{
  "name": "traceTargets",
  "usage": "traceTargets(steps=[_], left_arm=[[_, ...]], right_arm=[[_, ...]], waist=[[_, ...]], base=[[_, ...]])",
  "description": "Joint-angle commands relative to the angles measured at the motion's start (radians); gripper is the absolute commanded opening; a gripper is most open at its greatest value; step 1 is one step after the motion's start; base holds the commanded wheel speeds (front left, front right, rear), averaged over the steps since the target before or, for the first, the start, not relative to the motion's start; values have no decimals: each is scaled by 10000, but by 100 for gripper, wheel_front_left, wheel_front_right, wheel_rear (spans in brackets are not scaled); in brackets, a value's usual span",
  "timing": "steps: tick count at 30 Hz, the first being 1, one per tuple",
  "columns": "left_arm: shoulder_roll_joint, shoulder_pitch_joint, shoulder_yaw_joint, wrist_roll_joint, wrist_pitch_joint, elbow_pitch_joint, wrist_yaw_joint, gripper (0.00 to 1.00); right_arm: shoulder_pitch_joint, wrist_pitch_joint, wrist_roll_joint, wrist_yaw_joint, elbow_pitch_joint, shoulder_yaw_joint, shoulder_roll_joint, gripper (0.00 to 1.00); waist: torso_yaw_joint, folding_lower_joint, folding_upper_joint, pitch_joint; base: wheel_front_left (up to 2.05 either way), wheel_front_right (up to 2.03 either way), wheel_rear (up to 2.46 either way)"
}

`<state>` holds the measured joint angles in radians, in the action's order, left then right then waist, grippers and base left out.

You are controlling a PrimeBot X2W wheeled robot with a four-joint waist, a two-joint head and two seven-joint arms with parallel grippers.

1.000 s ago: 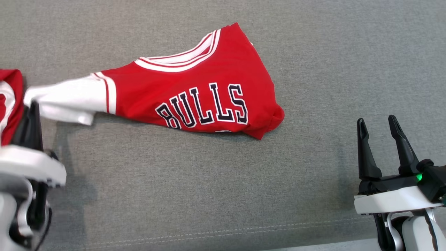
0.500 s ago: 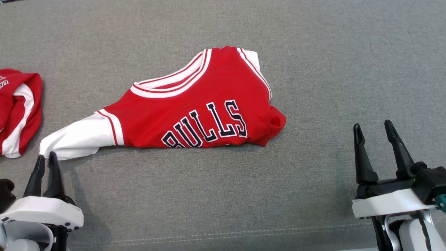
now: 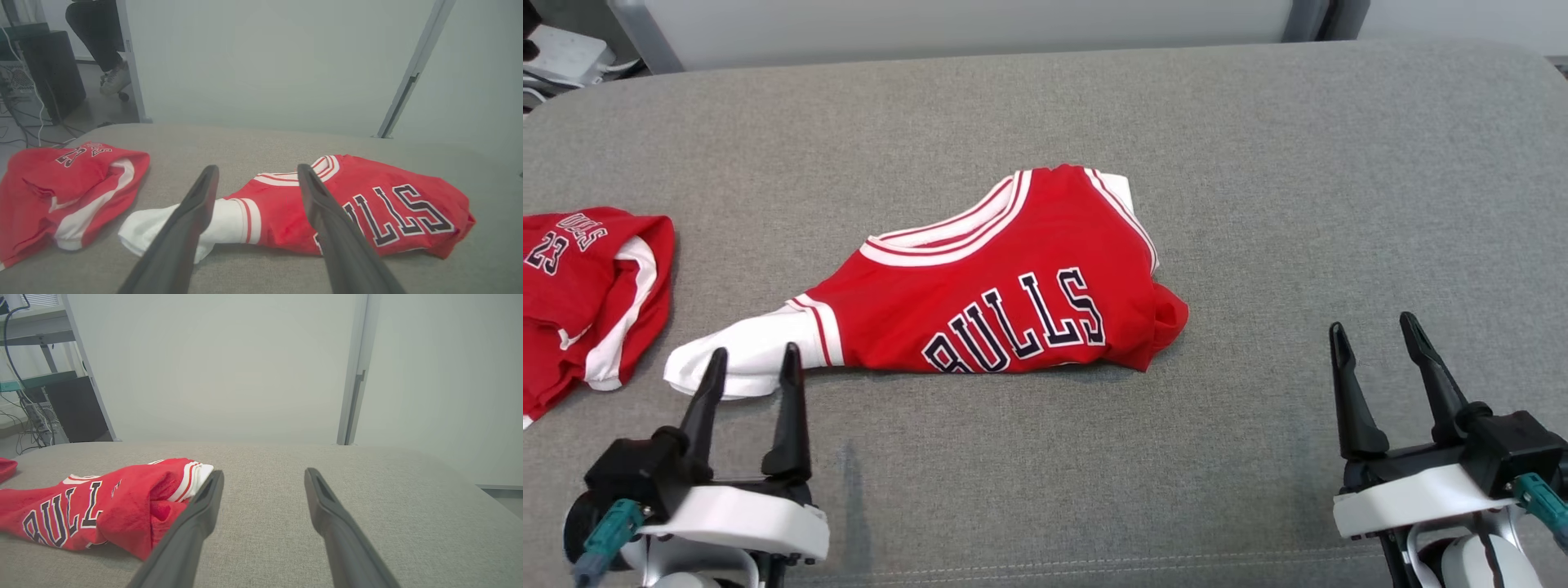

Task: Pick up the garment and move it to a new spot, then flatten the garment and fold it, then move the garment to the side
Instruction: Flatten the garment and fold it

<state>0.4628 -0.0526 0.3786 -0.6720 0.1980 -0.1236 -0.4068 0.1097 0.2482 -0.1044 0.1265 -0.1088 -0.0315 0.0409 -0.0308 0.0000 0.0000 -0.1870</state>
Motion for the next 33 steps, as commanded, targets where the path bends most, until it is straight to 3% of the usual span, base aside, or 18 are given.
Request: traceTargets(steps=[1,9,16,21,33], left_arm=[[263,-706,-240,172,107,-317,82,100],[-23,-1950,248,571,356,613,859,100],[-390,-1394,-1131,322,623,1976,871,100],[-790,-428,-2129,1056,634,1744,938,100],[-830,796,-1648,2429,636,1334,1948,100]], right_arm=[[38,60,121,42,233,-252,93,100],[-70,-19,215,42,133,-479,93,100],[-350,-17,189,42,46,-504,93,100],[-681,-47,190,42,72,-339,93,100],[-1279,-267,276,42,192,-352,93,100]], waist=[[65,0,0,159],[185,0,0,664],[256,0,0,1009],[400,0,0,1253],[735,0,0,1663]], base=[[0,0,0],[0,0,0],[0,0,0],[0,0,0],[0,0,0]])
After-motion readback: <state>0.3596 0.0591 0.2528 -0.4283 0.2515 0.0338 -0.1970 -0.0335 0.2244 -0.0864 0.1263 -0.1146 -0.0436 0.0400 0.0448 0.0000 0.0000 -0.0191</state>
